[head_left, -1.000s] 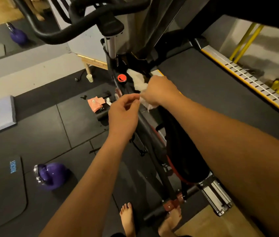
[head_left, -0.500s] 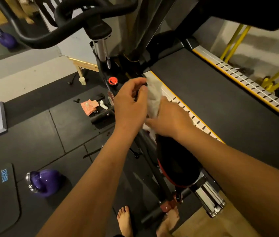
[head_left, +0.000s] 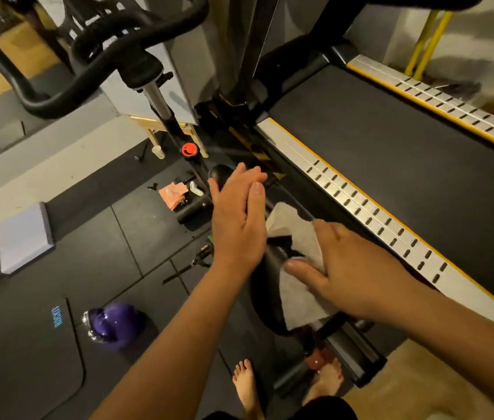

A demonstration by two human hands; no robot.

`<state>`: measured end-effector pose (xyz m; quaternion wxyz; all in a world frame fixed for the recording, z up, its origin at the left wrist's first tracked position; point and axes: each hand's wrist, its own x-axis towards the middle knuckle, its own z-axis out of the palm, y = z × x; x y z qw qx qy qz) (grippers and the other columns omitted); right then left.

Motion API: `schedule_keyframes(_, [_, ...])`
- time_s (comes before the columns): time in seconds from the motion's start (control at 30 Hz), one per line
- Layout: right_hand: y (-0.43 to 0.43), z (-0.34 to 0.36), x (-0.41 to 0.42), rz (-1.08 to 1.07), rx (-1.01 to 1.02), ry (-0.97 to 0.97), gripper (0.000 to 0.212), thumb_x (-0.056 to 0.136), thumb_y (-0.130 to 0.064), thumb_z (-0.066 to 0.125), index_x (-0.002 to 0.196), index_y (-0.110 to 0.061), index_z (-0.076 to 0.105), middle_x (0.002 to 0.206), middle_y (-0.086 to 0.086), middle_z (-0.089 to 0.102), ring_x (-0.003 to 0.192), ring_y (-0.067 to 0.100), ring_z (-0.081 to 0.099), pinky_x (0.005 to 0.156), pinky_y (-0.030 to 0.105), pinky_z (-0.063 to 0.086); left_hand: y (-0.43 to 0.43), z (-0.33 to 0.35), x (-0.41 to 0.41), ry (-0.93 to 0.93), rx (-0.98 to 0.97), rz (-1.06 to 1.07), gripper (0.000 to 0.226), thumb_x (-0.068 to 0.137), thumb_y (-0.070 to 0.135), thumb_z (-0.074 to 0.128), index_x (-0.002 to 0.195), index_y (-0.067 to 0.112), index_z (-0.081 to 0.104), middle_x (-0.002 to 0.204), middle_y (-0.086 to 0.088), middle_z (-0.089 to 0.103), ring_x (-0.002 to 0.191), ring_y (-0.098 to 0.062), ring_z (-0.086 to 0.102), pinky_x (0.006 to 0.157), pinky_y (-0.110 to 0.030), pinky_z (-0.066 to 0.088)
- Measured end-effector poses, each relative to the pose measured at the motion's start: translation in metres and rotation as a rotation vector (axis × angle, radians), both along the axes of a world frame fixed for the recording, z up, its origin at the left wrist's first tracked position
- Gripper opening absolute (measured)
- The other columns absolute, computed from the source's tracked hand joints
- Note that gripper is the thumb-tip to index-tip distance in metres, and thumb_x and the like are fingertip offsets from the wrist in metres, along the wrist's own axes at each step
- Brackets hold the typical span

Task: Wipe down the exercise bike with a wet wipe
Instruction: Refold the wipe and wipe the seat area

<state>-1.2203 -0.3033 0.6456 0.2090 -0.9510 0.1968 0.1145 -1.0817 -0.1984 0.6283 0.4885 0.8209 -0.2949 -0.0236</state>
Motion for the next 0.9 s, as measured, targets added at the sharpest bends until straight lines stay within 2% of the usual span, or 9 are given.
schedule_keyframes(0.1, [-0.014, -0.012, 0.074, 0.132, 0.243, 0.039, 0.053, 0.096, -0.057, 0.032, 0.119, -0.016, 0.055, 0.111, 0.008, 0.063, 0.094, 0.023, 0.058, 0.081, 0.036, 0.046, -0.003, -0.008, 0.001, -0.114, 0.123, -0.005, 0.049, 0.099, 0.040, 0.024, 0.123, 0.023, 0.063, 0.131, 0.018, 0.053, 0.139, 0.005, 0.026, 0.123, -0.037, -0.005])
schedule_keyframes(0.2, [-0.025, -0.024, 0.117, 0.242, 0.555, -0.006, 0.023, 0.097, -0.032, 0.046, 0.103, -0.016, 0.062, 0.101, 0.004, 0.063, 0.090, 0.018, 0.057, 0.084, 0.033, 0.040, 0.002, -0.005, 0.011, -0.205, 0.280, -0.112, 0.056, 0.099, 0.045, 0.016, 0.135, 0.026, 0.056, 0.147, 0.013, 0.045, 0.143, 0.002, 0.019, 0.122, -0.034, -0.009])
schedule_keyframes(0.33, [-0.038, -0.027, 0.075, 0.329, 0.506, -0.114, 0.042, 0.099, -0.045, 0.043, 0.135, -0.025, 0.045, 0.122, -0.001, 0.058, 0.101, 0.012, 0.056, 0.088, 0.034, 0.045, -0.007, 0.007, 0.004, 0.008, 0.292, -0.075, 0.041, 0.105, 0.045, 0.015, 0.132, 0.045, 0.045, 0.138, 0.042, 0.021, 0.129, 0.029, -0.002, 0.117, -0.032, -0.012])
schedule_keyframes(0.47, [-0.044, -0.047, -0.012, 0.143, 0.772, -0.286, 0.057, 0.096, -0.056, 0.036, 0.147, -0.031, 0.031, 0.133, -0.019, 0.046, 0.109, -0.010, 0.047, 0.092, 0.019, 0.038, -0.020, 0.013, 0.007, 0.385, 0.107, 0.111, 0.072, 0.078, 0.090, 0.015, 0.123, 0.054, 0.057, 0.150, 0.029, 0.033, 0.149, -0.005, 0.002, 0.121, -0.050, -0.001])
schedule_keyframes(0.53, [-0.031, -0.056, -0.041, -0.081, 1.023, -0.347, 0.056, 0.095, -0.057, 0.036, 0.145, -0.029, 0.036, 0.132, -0.022, 0.053, 0.121, -0.006, 0.049, 0.101, 0.019, 0.042, -0.028, 0.013, -0.003, 0.207, 0.221, 0.147, 0.062, 0.090, 0.074, 0.013, 0.124, 0.048, 0.058, 0.130, 0.053, 0.026, 0.139, 0.010, 0.002, 0.121, -0.055, 0.005])
schedule_keyframes(0.57, [-0.024, -0.058, -0.044, -0.165, 1.114, -0.358, 0.047, 0.097, -0.053, 0.036, 0.134, -0.027, 0.047, 0.117, -0.021, 0.063, 0.113, -0.005, 0.056, 0.093, 0.015, 0.046, -0.032, 0.013, -0.008, 0.069, 0.327, 0.152, 0.056, 0.095, 0.062, 0.014, 0.126, 0.044, 0.057, 0.124, 0.055, 0.022, 0.132, 0.016, 0.000, 0.121, -0.056, 0.002])
schedule_keyframes(0.67, [-0.031, -0.067, -0.013, -0.383, 1.282, -0.311, 0.033, 0.096, -0.050, 0.037, 0.098, -0.026, 0.061, 0.081, -0.011, 0.069, 0.075, -0.008, 0.065, 0.063, 0.008, 0.049, -0.045, 0.010, -0.011, -0.201, 0.683, 0.129, 0.061, 0.091, 0.064, 0.016, 0.130, 0.040, 0.056, 0.149, 0.024, 0.037, 0.148, -0.004, 0.003, 0.120, -0.058, -0.004])
schedule_keyframes(0.77, [-0.055, -0.081, 0.033, -0.281, 1.269, -0.238, 0.024, 0.099, -0.035, 0.048, 0.109, -0.019, 0.063, 0.091, -0.009, 0.066, 0.090, 0.005, 0.065, 0.065, 0.011, 0.048, -0.047, 0.005, -0.005, -0.273, 0.946, 0.123, 0.057, 0.087, 0.068, 0.023, 0.124, 0.045, 0.060, 0.154, 0.013, 0.037, 0.151, -0.016, 0.001, 0.117, -0.060, -0.004])
schedule_keyframes(0.9, [-0.053, -0.071, 0.076, -0.084, 1.211, -0.134, 0.033, 0.104, -0.024, 0.038, 0.131, -0.018, 0.056, 0.127, 0.005, 0.062, 0.116, 0.018, 0.057, 0.098, 0.030, 0.046, -0.048, 0.005, -0.009, -0.308, 0.887, 0.134, 0.059, 0.088, 0.064, 0.018, 0.123, 0.045, 0.062, 0.152, 0.015, 0.042, 0.151, -0.016, 0.004, 0.119, -0.061, -0.001])
